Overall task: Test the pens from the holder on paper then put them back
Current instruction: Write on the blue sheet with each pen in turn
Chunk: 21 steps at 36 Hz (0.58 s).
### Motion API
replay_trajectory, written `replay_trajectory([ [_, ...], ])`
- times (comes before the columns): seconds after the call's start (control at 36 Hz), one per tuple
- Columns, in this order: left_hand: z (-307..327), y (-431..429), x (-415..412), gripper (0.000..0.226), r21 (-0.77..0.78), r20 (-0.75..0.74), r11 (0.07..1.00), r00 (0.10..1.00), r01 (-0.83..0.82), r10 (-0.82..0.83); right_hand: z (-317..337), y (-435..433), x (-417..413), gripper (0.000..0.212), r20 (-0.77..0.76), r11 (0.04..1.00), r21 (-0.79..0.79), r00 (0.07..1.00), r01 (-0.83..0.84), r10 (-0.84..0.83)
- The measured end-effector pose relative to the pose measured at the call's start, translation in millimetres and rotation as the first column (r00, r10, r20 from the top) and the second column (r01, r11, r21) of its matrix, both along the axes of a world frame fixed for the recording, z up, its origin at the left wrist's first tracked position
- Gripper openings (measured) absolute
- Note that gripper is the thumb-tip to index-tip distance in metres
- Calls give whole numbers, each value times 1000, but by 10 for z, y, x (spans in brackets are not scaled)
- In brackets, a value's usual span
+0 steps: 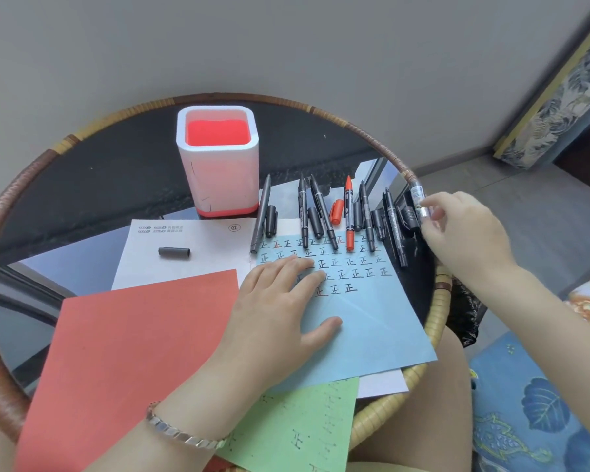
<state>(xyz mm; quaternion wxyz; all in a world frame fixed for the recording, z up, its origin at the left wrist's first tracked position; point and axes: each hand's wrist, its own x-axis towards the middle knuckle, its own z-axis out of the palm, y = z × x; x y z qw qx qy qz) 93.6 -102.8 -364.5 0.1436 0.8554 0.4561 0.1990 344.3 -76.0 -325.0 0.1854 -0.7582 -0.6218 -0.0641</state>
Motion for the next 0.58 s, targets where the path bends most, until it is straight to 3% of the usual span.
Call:
replay_trajectory([
  [0.25, 1, -4, -1, 54, 18, 4, 1000, 1000, 3, -3, 87, 117, -35, 33, -176, 934, -295, 950, 199, -258],
  [0.39, 4, -6, -2, 54, 7, 12, 1000, 1000, 3, -3, 277, 80, -103, 23, -453, 943, -299, 847, 149, -277],
  [0.44, 5, -7, -1, 54, 6, 10, 1000, 1000, -1, 1, 331, 0, -163, 22, -635, 968, -238, 740, 85, -221],
  [0.53, 8, -11, 2, 54, 7, 2, 1000, 1000, -10, 10, 366, -145, -251, 16, -882, 990, -143, 453, -2, -126],
  [0.58, 11, -13, 1, 55, 7, -1, 1000, 1000, -12, 12, 344, -233, -312, 12, -962, 992, -92, 266, -82, -67],
])
